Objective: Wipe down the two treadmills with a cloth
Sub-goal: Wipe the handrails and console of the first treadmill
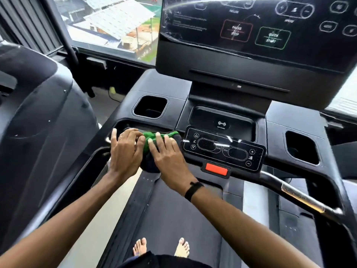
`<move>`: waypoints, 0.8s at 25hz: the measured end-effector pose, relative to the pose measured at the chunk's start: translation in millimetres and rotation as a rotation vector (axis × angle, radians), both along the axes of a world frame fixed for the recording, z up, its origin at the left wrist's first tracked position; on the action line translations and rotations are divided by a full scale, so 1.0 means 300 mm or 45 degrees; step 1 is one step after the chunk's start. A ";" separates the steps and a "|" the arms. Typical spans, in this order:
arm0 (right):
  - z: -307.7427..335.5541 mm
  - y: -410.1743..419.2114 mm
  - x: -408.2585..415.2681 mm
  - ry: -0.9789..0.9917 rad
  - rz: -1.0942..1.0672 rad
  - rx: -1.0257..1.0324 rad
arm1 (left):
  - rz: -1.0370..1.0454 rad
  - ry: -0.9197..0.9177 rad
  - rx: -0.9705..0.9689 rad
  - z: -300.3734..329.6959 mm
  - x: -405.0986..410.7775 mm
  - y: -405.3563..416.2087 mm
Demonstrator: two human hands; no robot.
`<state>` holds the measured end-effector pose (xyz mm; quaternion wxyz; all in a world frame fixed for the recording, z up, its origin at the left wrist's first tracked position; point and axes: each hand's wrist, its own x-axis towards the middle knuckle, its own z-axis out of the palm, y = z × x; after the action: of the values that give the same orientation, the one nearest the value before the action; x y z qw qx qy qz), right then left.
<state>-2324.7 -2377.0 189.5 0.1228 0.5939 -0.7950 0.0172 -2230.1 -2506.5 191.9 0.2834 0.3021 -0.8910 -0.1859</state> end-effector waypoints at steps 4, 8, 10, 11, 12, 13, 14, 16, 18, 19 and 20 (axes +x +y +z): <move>0.031 0.064 0.069 -0.378 -0.015 -0.061 | -0.122 0.075 0.040 0.022 -0.033 -0.054; 0.158 0.076 0.086 -0.867 -0.181 -0.243 | -0.208 0.169 0.157 0.041 -0.043 -0.090; 0.216 0.083 0.094 -0.728 -0.295 -0.445 | -0.275 0.199 0.208 0.045 -0.050 -0.102; 0.233 0.096 0.094 -0.574 -0.350 -0.505 | -0.311 0.206 0.226 0.042 -0.052 -0.107; 0.232 0.109 0.088 -0.421 -0.416 -0.490 | -0.339 0.212 0.240 0.038 -0.053 -0.109; 0.218 0.119 0.076 -0.293 -0.477 -0.389 | -0.359 0.222 0.251 0.033 -0.056 -0.108; 0.184 0.122 0.060 -0.198 -0.520 -0.236 | -0.378 0.237 0.265 0.028 -0.063 -0.105; 0.095 0.111 0.050 -0.181 -0.572 -0.026 | -0.430 0.250 0.313 0.015 -0.082 -0.089; 0.029 0.091 0.050 -0.255 -0.617 -0.080 | -0.469 0.254 0.345 0.006 -0.097 -0.066; 0.023 0.078 0.042 -0.273 -0.636 -0.144 | -0.477 0.263 0.349 0.006 -0.099 -0.058; 0.032 0.068 0.028 -0.258 -0.657 -0.206 | -0.484 0.269 0.344 0.007 -0.100 -0.051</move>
<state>-2316.3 -2356.5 199.0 0.0901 0.3556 -0.9240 0.1080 -2260.1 -2521.8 194.0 0.2919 0.1431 -0.8642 -0.3840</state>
